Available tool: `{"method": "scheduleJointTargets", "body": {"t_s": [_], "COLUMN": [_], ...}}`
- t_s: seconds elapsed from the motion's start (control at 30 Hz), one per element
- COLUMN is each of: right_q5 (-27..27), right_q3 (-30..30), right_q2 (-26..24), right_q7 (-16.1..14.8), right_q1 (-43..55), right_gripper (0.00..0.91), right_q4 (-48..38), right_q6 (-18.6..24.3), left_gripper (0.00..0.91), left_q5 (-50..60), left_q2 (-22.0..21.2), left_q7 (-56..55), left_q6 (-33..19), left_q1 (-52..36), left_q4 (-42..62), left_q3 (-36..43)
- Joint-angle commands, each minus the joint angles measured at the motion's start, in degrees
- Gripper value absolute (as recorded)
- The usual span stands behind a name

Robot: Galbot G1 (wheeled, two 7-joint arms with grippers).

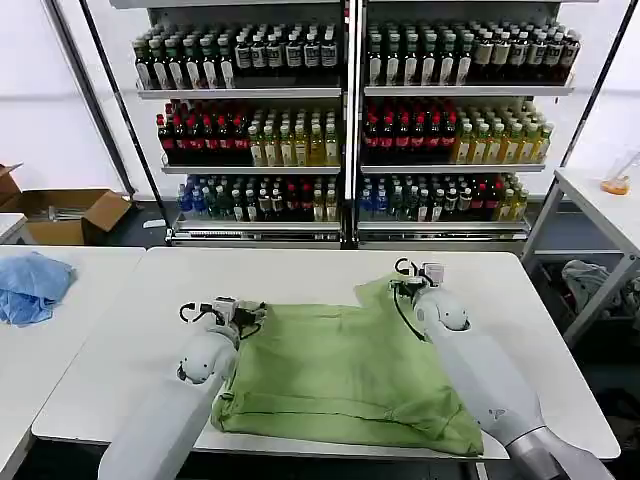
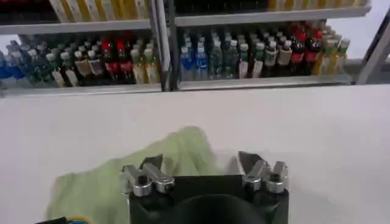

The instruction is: Fold and organize the clothes.

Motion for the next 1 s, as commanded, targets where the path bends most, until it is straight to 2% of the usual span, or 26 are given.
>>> {"method": "scheduleJointTargets", "body": {"t_s": [0.03, 0.4, 0.5, 0.57, 0.73, 1.0], "right_q5": [0.3, 0.3, -2.3, -6.6, -6.9, -6.1], "right_q3": [-0.7, -0.3, -0.6, -0.9, 0.4, 4.2], "right_q2": [1.1, 1.1, 0.7, 0.1, -1.4, -5.1], "right_q7": [-0.7, -2.4, -3.8, -5.0, -4.6, -4.1], "right_q1": [1.2, 0.3, -0.3, -1.1, -4.1, -10.2], "right_gripper": [0.0, 0.0, 0.0, 0.0, 0.0, 0.0], "right_q4": [-3.5, -1.6, 0.3, 3.0, 9.7, 20.7], "right_q6": [-0.3, 0.5, 1.7, 2.9, 3.0, 2.7], "left_gripper": [0.03, 0.02, 0.02, 0.02, 0.02, 0.02], "left_q5": [-2.3, -8.5, -10.8, -10.9, -12.0, -12.7], "left_q2": [1.1, 1.5, 1.5, 1.8, 2.3, 4.1], "left_q7": [1.3, 3.1, 3.2, 4.1, 4.6, 5.0], "left_q6": [0.1, -0.1, -2.7, -6.4, -9.3, -10.2], "left_q1": [2.9, 3.8, 3.8, 3.8, 4.5, 7.7], "left_q4": [-1.3, -2.3, -2.7, -2.9, -6.2, -14.1], "left_q3": [-0.1, -1.8, -2.5, -2.6, -3.2, -4.9]}}
